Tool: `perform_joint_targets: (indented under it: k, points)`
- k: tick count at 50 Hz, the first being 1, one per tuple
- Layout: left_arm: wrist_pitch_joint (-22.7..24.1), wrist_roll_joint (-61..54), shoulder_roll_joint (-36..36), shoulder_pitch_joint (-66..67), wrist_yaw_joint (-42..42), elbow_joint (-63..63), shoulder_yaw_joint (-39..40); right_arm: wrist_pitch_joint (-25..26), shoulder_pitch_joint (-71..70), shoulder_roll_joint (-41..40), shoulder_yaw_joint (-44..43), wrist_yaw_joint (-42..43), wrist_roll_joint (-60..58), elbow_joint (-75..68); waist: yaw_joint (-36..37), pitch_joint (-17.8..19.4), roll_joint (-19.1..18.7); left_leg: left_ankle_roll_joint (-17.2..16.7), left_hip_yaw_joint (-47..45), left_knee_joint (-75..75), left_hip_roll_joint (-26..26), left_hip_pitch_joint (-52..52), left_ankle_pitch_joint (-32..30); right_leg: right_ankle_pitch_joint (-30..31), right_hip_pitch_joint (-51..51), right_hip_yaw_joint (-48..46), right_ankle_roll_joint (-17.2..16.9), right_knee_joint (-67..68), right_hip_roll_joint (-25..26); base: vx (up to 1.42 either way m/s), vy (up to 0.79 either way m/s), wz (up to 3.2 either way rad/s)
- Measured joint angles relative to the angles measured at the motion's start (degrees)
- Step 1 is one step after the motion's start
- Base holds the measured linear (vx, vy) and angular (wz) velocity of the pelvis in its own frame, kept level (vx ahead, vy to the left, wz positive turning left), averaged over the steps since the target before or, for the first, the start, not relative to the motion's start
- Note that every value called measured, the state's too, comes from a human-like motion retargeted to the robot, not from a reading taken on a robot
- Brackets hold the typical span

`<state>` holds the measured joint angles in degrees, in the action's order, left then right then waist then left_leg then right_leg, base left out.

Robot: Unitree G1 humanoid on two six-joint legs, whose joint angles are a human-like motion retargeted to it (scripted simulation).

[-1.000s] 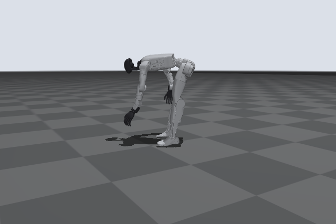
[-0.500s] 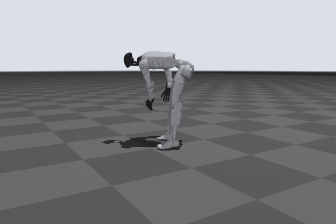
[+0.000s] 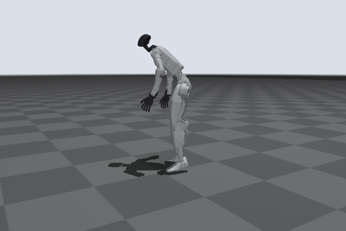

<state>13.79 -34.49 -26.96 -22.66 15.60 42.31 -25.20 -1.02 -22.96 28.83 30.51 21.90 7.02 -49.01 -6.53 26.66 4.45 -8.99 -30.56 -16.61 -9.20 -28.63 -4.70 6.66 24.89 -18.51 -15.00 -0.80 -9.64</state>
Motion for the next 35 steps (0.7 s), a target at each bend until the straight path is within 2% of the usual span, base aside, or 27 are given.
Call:
perform_joint_targets:
  k: [2,4,9,12,15,19,21,23,26,28,32,35]
  points:
    - [1.0,-2.47,-0.14,2.29,0.66,-1.13,3.47,0.49,-1.94,-1.17,2.23,-1.08,-2.57,-2.76,1.64,0.01,0.52,0.03,-0.78,-0.07,-1.05,1.19,0.59,-1.15,-2.61,-0.24,0.0,0.66,-0.04,0.24,0.04,-0.04]
    - [1.32,-4.92,0.83,7.1,0.57,-2.49,7.17,0.68,-1.13,-2.23,3.73,-2.19,-5.45,-4.72,3.19,-3.63,0.47,-0.6,-1.49,4.37,-1.6,2.33,-0.49,-2.28,-4.04,-0.77,0.0,1.38,0.39,0.28,0.03,0.02]
    - [2.01,-7.17,3.24,13.46,0.13,-3.6,12.93,0.28,-0.62,-4.57,4.45,-2.91,-7.55,-6.67,8.29,-7.11,-1.27,-3.65,-5.27,20.71,-3.8,7.35,-3.49,-5.92,-9.3,-2.52,0.0,4.06,2.46,0.32,0.14,0.05]
    - [1.53,-5.53,4.67,16.36,-0.61,-2.9,15.44,-0.25,0.38,-5.91,2.13,-2.62,-6.07,-6.48,10.62,-8.93,-2.38,-5.78,-10.74,21.61,-6.73,7.41,-0.26,-8.32,-12.6,-3.9,0.0,6.09,2.93,0.37,0.25,0.34]
    - [0.76,-3.32,5.89,18.95,-0.9,-1.49,17.96,-0.64,1.28,-6.96,-0.42,-2.53,-4.63,-5.72,11.63,-11.21,-2.68,-6.01,-16.5,21.61,-7.61,6.8,1.91,-10.21,-14.78,-5.79,0.0,8.39,2.19,0.35,0.33,0.6]
    - [-0.25,-2.06,6.43,21.82,0.07,2.21,20.55,-0.49,2.26,-7.7,-1.42,-2.88,-5.26,-4.03,12.8,-13.01,-0.75,-6.01,-20.08,21.61,-7.01,9.82,-0.21,-12.47,-19.04,-7.17,0.0,11.36,0.0,0.48,0.32,0.44]
    - [-0.92,-1.48,6.19,22.49,0.82,4.98,20.76,-0.35,2.85,-7.5,-1.11,-3.03,-6.01,-2.97,13.34,-12.53,0.87,-5.82,-19.55,21.61,-5.72,12.84,-1.79,-12.82,-22.04,-7.86,0.46,13.44,-2.27,0.54,0.34,0.46]
    - [-1.8,-0.28,5.54,22.22,1.45,7.95,20.23,-0.28,3.19,-6.91,-0.66,-3.12,-6.37,-1.88,13.81,-11.66,1.73,-5.16,-17.53,21.61,-5.25,14.49,-3.14,-11.78,-23.3,-8.94,2.95,16.86,-3.64,0.4,0.31,0.6]
    - [-3.01,3.02,4.4,20.6,2.32,11.05,18.36,-0.22,3.3,-5.46,-0.22,-3.25,-6.16,-1.04,14.15,-10.14,1.72,-4.14,-13.41,21.61,-4.95,14.62,-3.39,-8.94,-20.47,-9.59,7.67,26.79,-5.52,0.28,0.27,0.87]
    - [-3.22,5.32,3.76,19.2,3.18,11.13,17.01,-0.11,2.75,-4.51,-0.2,-3.2,-6.04,-1.43,14.21,-8.87,1.6,-3.79,-10.77,21.61,-4.19,13.72,-2.76,-7.58,-15.76,-8.11,8.94,35.3,-6.97,0.21,0.23,1.11]
    - [-1.52,5.41,3.05,17.04,4.86,5.27,16.04,0.91,-1.17,-3.59,-0.07,-2.54,-7.68,-5.14,13.91,-5.19,1.14,-4.64,-6.07,21.61,-2.25,10.68,-1.43,-8.46,-4.93,-3.38,5.73,44.61,-7.33,0.15,0.16,1.17]
    - [0.68,0.9,3.18,16.1,4.15,-1.98,16.04,2.48,-6.24,-2.56,2.38,-3.54,-8.78,-8.78,13.8,-1.95,-0.18,-5.84,-3.05,21.61,-1.47,7.84,-1.11,-9.33,0.32,-4.37,4.2,40.35,-7.0,0.07,0.11,1.01]
